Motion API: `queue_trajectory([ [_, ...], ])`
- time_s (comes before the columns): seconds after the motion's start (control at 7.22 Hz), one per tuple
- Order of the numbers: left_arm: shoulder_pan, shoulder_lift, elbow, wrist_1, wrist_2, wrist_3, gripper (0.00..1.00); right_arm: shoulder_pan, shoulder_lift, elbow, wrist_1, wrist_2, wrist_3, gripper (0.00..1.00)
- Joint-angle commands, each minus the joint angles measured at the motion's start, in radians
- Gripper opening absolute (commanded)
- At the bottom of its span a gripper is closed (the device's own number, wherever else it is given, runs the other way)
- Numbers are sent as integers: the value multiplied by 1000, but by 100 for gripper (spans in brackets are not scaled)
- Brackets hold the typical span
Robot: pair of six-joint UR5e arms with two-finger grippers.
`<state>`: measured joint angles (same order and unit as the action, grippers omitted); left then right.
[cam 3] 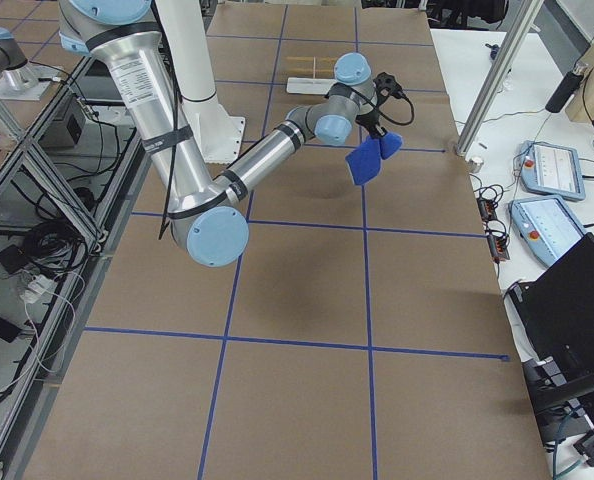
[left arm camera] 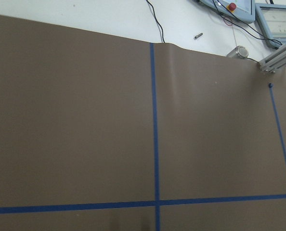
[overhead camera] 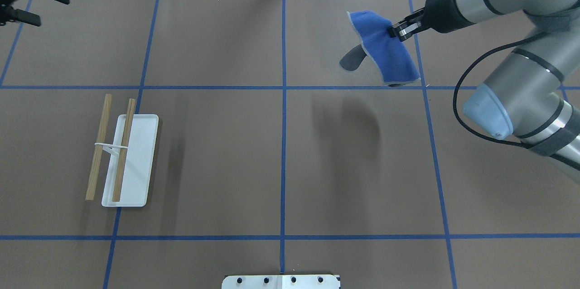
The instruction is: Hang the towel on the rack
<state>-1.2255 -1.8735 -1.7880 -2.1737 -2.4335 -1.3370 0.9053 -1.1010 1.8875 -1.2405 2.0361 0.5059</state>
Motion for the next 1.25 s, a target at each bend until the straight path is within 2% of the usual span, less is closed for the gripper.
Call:
queue_trajectory([
  [0.0,108,-106,-4,5,80,-241,99,-162,104,70,-152,-208,92,0],
  [0.14,157,-149,4,9,124,-304,99,-257,122,68,-154,-366,126,0],
  [0.28,220,-159,4,9,181,-335,99,-325,145,67,-161,-478,112,0],
  [0.42,260,-177,9,11,213,-373,99,-362,191,68,-225,-544,103,0],
  [0.69,306,-211,12,11,218,-439,99,-495,260,59,-281,-751,13,0],
  [0.83,322,-213,12,11,220,-442,99,-531,269,53,-283,-796,3,0],
  [0.97,355,-220,10,11,234,-461,99,-573,298,13,-283,-879,2,0],
  [1.11,392,-234,9,9,260,-487,99,-583,334,-28,-283,-892,0,0],
])
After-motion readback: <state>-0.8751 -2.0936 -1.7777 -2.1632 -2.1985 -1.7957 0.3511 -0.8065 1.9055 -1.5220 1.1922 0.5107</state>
